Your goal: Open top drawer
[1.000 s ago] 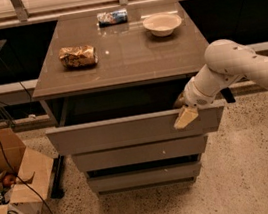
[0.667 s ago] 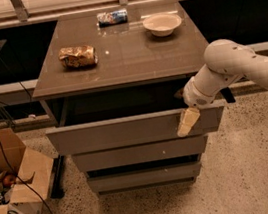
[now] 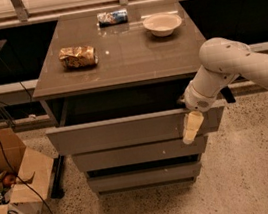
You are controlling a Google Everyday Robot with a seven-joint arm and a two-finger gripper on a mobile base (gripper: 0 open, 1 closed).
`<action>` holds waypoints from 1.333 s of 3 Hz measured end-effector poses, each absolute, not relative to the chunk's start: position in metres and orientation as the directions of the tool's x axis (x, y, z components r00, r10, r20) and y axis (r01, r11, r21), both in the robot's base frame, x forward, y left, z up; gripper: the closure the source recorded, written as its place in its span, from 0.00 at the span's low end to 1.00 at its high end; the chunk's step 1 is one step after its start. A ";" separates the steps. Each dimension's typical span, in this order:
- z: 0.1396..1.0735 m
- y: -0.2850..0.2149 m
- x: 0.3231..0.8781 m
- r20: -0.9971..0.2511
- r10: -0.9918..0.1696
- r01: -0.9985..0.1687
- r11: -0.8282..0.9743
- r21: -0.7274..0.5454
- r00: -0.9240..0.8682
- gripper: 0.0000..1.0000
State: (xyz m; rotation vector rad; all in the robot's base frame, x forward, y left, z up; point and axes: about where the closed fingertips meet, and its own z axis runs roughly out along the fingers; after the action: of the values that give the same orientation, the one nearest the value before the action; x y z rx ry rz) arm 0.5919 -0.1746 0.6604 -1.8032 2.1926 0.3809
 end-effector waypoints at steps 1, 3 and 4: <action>0.665 -0.179 0.554 -0.312 -0.931 -0.980 0.161 0.118 -0.190 0.29; 0.670 -0.178 0.526 -0.292 -0.937 -0.975 0.146 0.168 -0.191 0.83; 0.667 -0.176 0.508 -0.313 -0.926 -0.969 0.154 0.194 -0.210 0.80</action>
Offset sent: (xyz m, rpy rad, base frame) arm -0.0885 -0.0080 0.0144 -0.0807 0.1999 0.0607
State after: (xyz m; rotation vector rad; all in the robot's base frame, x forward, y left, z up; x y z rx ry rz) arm 0.5083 -0.1760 0.6670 -1.8939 2.2921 0.5370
